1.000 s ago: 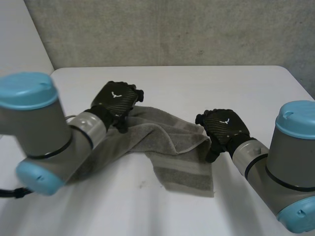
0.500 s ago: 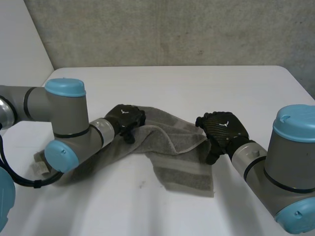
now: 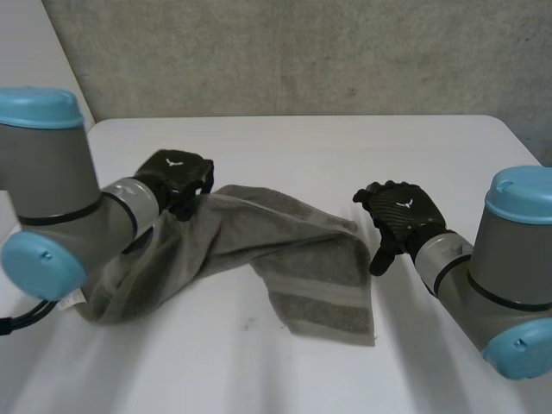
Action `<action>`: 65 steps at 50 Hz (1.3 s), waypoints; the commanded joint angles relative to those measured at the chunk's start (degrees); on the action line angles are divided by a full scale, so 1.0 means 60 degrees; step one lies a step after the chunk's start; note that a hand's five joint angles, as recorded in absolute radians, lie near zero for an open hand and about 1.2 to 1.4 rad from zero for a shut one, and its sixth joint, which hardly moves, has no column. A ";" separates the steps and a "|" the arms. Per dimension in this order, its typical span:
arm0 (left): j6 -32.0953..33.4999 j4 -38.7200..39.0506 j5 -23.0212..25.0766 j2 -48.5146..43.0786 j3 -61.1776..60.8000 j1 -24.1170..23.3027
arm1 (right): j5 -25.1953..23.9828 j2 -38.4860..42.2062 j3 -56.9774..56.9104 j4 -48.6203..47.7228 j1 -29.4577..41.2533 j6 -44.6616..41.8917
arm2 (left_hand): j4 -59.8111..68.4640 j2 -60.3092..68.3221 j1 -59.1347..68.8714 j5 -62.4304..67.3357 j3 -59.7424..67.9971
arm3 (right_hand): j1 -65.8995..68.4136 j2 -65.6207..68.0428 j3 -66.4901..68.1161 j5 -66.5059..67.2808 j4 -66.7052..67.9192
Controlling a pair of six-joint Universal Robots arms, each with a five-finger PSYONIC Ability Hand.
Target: Fold the towel.
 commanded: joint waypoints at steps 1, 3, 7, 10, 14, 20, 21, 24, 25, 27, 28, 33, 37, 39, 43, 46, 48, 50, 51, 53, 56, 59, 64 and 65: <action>0.0021 0.0015 -0.0045 0.2054 -0.1079 -0.0050 | -0.0384 0.0271 -0.0428 0.0292 0.0019 0.1184 | 0.1721 0.1726 0.2046 0.1811 0.1740 | -0.0264 -0.0422 -0.0328 -0.0549 -0.0528; 0.0021 0.0015 -0.0045 0.2439 -0.1227 -0.0050 | -0.0576 0.0404 -0.0561 0.0322 0.0093 0.1687 | 0.1721 0.1726 0.2046 0.1811 0.1740 | -0.0264 -0.0422 -0.0328 -0.0549 -0.0528; 0.0021 0.0015 -0.0059 0.3374 -0.1490 -0.0079 | -0.1102 0.1148 -0.1116 0.0307 0.0180 0.2491 | 0.1721 0.1726 0.2046 0.1811 0.1740 | -0.0264 -0.0422 -0.0328 -0.0549 -0.0528; 0.0021 0.0015 -0.0059 0.3712 -0.1549 -0.0065 | -0.1162 0.1850 -0.1555 0.0336 0.0312 0.2639 | 0.1721 0.1726 0.2046 0.1811 0.1740 | -0.0264 -0.0422 -0.0328 -0.0549 -0.0528; 0.0007 0.0059 -0.0059 0.3874 -0.1651 -0.0050 | -0.1133 0.2364 -0.1907 0.0322 0.0633 0.2813 | 0.1721 0.1726 0.2046 0.1811 0.1740 | 0.1835 0.1677 0.1770 0.1550 0.1571; -0.0022 0.0423 -0.0074 0.4035 -0.2017 0.0066 | -0.0316 0.2938 -0.2567 0.0204 0.0693 0.4057 | 0.1721 0.1726 0.2046 0.1811 0.1740 | 1.1387 1.1229 1.1323 1.1103 1.1123; -0.0023 0.0425 -0.0074 0.4036 -0.2018 0.0067 | 0.0050 0.2836 -0.2612 0.0205 0.0708 0.4190 | 0.1721 0.1726 0.2046 0.1811 0.1740 | 1.1402 1.1244 1.1338 1.1118 1.1138; -0.0081 0.0762 -0.0059 0.4285 -0.2340 0.0184 | 0.0274 0.2659 -0.2553 0.0190 0.0693 0.4206 | 0.1721 0.1726 0.2046 0.1811 0.1740 | 1.1402 1.1244 1.1338 1.1118 1.1138; -0.0096 0.0965 -0.0059 0.4372 -0.2471 0.0286 | 0.0375 0.2340 -0.2437 0.0190 0.0664 0.4192 | 0.1721 0.1726 0.2046 0.1811 0.1740 | 1.1402 1.1244 1.1338 1.1118 1.1138; -0.0096 0.1158 -0.0059 0.4416 -0.2589 0.0389 | 0.0318 0.1971 -0.2319 0.0190 0.0605 0.4162 | 0.1721 0.1726 0.2046 0.1811 0.1740 | 1.1402 1.1244 1.1338 1.1118 1.1138; -0.0110 0.1303 -0.0059 0.4431 -0.2676 0.0462 | 0.0216 0.1652 -0.2145 0.0204 0.0489 0.4133 | 0.1721 0.1726 0.2046 0.1811 0.1740 | 1.1402 1.1244 1.1338 1.1118 1.1138; -0.0111 0.1465 -0.0045 0.4417 -0.2779 0.0506 | -0.0165 0.1035 -0.1676 0.0525 0.0357 0.3535 | 0.1721 0.1726 0.2046 0.1811 0.1740 | 0.4454 0.4296 0.4390 0.4169 0.4190; -0.0111 0.1553 -0.0045 0.4300 -0.2780 0.0536 | -0.0371 0.0755 -0.1235 0.1039 0.0327 0.3049 | 0.1721 0.1726 0.2046 0.1811 0.1740 | 0.4123 0.3965 0.4059 0.3839 0.3859; -0.0111 0.1626 -0.0045 0.4256 -0.2780 0.0550 | -0.0444 0.0682 -0.1001 0.1186 0.0283 0.2947 | 0.1721 0.1726 0.2046 0.1811 0.1740 | 0.4123 0.3965 0.4059 0.3839 0.3859; -0.0067 0.1773 -0.0045 0.4153 -0.2780 0.0565 | -0.0415 0.0638 -0.0679 0.1230 0.0006 0.2903 | 0.1721 0.1726 0.2046 0.1811 0.1740 | 0.4039 0.3881 0.3975 0.3755 0.3775; -0.0052 0.1817 -0.0045 0.4021 -0.2765 0.0638 | -0.0415 0.0696 -0.0635 0.1215 -0.0083 0.2903 | 0.1721 0.1726 0.2046 0.1811 0.1740 | 0.3872 0.3714 0.3808 0.3588 0.3608; -0.0096 0.1817 -0.0045 0.3948 -0.2765 0.0784 | -0.0415 0.0755 -0.0620 0.1215 -0.0083 0.2888 | 0.1721 0.1726 0.2046 0.1811 0.1740 | 0.3676 0.3519 0.3612 0.3392 0.3412; -0.0096 0.1817 -0.0045 0.3933 -0.2765 0.0828 | -0.0385 0.0872 -0.0591 0.1113 -0.0025 0.2859 | 0.1721 0.1726 0.2046 0.1811 0.1740 | 0.3451 0.3293 0.3386 0.3166 0.3187; -0.0096 0.1817 -0.0030 0.3933 -0.2750 0.0843 | -0.0385 0.0872 -0.0591 0.1113 -0.0024 0.2859 | 0.1721 0.1726 0.2046 0.1811 0.1740 | 0.3450 0.3292 0.3386 0.3166 0.3186; -0.0096 0.1817 -0.0030 0.3933 -0.2736 0.0843 | -0.0371 0.1076 -0.0591 0.0909 0.0034 0.2859 | 0.1721 0.1726 0.2046 0.1811 0.1740 | 0.3478 0.3320 0.3414 0.3194 0.3214; -0.0096 0.1802 -0.0030 0.3947 -0.2692 0.0843 | -0.0385 0.1180 -0.0605 0.0834 0.0049 0.2888 | 0.1721 0.1726 0.2046 0.1811 0.1740 | 0.3478 0.3320 0.3414 0.3194 0.3214; -0.0096 0.1817 -0.0045 0.3933 -0.2619 0.0843 | -0.0400 0.1400 -0.0649 0.0790 0.0049 0.2888 | 0.1721 0.1726 0.2046 0.1811 0.1740 | 0.3282 0.3124 0.3218 0.2998 0.3018; -0.0096 0.1802 -0.0045 0.3933 -0.2502 0.0843 | -0.0356 0.1590 -0.0606 0.0820 0.0311 0.2932 | 0.1721 0.1726 0.2046 0.1811 0.1740 | 0.2301 0.2143 0.2237 0.2017 0.2037; -0.0096 0.1802 -0.0045 0.3933 -0.2443 0.0843 | -0.0356 0.1590 -0.0605 0.0820 0.0312 0.2932 | 0.1721 0.1726 0.2046 0.1811 0.1740 | 0.2301 0.2143 0.2237 0.2017 0.2037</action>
